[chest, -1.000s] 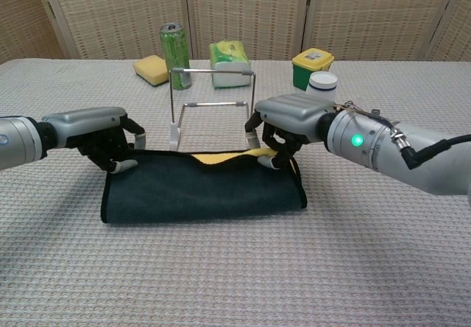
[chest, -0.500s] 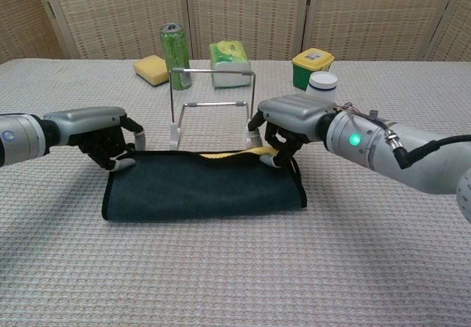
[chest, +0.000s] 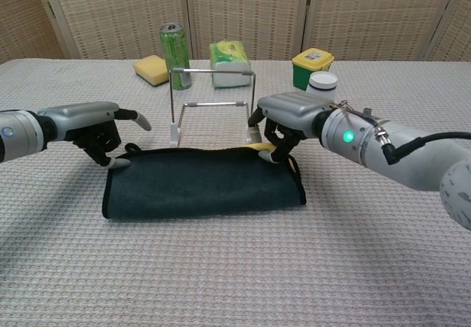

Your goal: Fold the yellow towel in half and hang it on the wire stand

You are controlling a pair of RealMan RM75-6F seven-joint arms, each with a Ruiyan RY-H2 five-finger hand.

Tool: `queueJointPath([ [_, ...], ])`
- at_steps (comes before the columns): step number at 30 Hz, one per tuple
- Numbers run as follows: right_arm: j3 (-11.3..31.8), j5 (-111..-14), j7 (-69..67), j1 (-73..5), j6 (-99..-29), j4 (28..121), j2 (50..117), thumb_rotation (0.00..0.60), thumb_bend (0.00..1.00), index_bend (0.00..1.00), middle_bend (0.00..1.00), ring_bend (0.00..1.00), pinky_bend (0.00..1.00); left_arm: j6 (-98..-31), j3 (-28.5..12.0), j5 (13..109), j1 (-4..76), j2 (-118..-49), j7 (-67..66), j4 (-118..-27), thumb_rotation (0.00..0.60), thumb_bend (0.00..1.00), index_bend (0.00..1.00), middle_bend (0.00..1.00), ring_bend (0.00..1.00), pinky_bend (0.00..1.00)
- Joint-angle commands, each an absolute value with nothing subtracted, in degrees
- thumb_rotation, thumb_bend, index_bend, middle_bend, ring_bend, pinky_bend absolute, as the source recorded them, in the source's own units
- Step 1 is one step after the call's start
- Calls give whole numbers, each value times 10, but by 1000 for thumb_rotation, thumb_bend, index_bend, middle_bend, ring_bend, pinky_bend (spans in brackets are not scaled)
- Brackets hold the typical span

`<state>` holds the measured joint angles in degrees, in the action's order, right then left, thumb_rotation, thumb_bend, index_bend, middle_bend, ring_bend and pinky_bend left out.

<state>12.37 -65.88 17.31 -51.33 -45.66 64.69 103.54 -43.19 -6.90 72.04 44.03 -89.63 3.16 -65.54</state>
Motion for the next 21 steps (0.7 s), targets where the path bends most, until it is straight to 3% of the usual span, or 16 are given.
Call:
queueJointPath([
  [1,123,-658,173,-512,-458,646,1035,600,410,504,843,952,1000,-443,-71,712,434,-894,17,-664,600,325,123,874,816,889],
  [6,121,-658,173,-510,-461,648,1033,600,408,372,843,951,1000,-462,-73,709,426,-896,4,-666,600,278,69,852,796,889],
  [12,118,-653,182,-508,-463,656,1028,600,405,302,842,952,1000,-480,-77,713,421,-903,8,-658,600,236,57,816,767,889],
  [17,114,-648,193,-504,-465,670,1019,600,385,291,842,952,1000,-495,-80,719,418,-909,10,-650,600,176,56,776,732,889],
  [21,109,-644,199,-499,-467,683,1010,600,379,291,842,954,1000,-503,-81,725,417,-914,15,-646,600,146,56,688,674,889],
])
